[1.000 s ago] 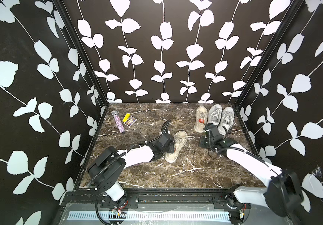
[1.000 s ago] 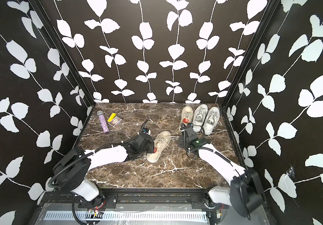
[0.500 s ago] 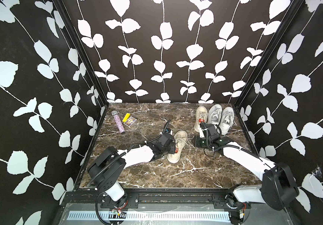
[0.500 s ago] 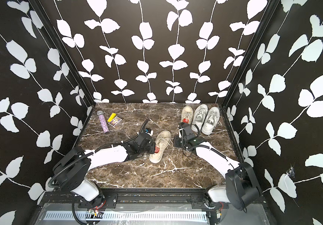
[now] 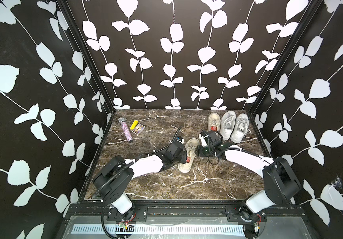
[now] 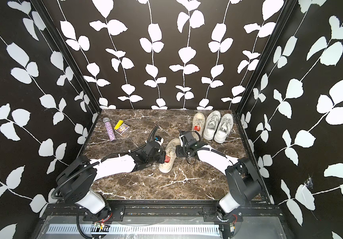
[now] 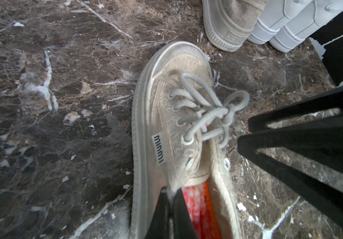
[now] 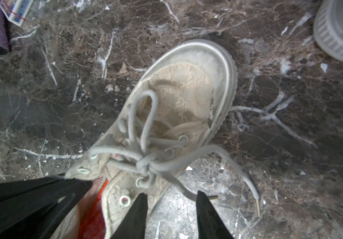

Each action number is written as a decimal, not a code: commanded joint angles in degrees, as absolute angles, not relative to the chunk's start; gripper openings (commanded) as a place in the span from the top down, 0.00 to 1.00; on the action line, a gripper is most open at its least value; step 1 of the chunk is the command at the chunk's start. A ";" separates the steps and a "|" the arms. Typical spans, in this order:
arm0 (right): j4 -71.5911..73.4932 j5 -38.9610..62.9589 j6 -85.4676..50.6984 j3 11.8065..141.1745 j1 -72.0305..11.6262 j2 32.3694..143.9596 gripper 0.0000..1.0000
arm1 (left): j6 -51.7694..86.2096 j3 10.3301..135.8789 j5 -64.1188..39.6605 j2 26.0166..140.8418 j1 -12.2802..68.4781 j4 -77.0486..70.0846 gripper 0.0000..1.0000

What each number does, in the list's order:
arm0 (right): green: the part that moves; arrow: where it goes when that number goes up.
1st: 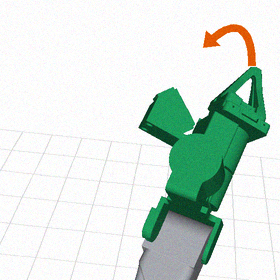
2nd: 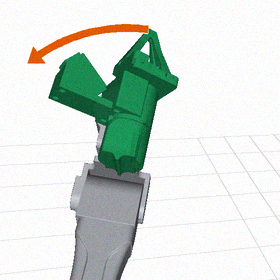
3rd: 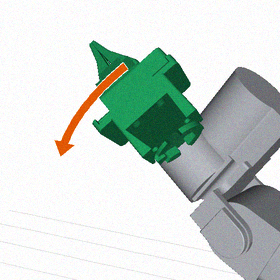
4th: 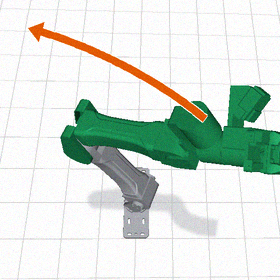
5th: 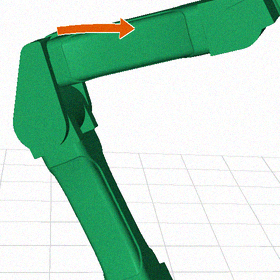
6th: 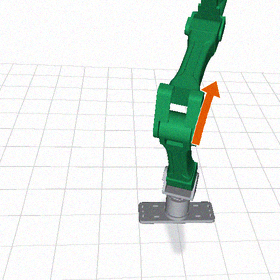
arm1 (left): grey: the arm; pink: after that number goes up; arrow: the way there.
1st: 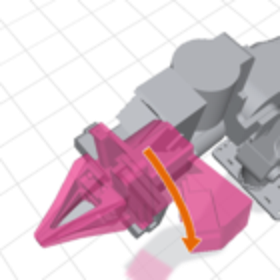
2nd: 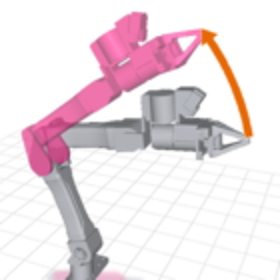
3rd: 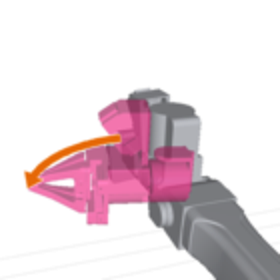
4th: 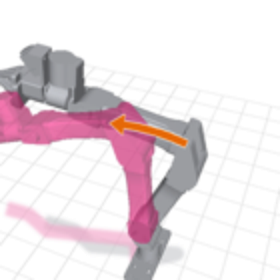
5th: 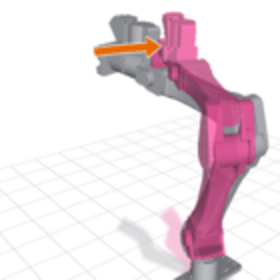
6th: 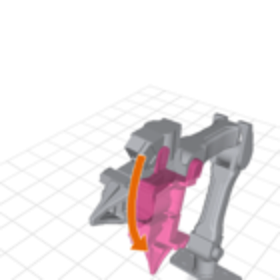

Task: Remove the insole from the shoe
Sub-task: Untie the shoelace on the shoe.

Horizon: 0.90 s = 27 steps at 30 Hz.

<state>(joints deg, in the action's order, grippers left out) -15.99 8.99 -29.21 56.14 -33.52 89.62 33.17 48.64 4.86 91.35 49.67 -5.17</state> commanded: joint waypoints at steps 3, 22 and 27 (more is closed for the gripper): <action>-15.45 7.34 -28.45 57.50 -33.66 91.31 0.61 | 32.82 48.25 4.41 89.62 49.48 -9.38 1.00; -14.92 4.85 -28.14 58.71 -33.75 96.46 0.84 | 32.31 48.32 5.24 89.91 49.35 -9.05 1.00; -15.06 3.85 -28.28 58.30 -33.75 95.68 0.97 | 32.76 47.91 5.69 89.74 49.13 -8.92 1.00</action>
<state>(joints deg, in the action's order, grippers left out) -14.39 7.05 -28.64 58.04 -33.76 95.88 32.73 48.23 5.02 91.44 49.41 -5.96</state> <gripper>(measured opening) 0.051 0.049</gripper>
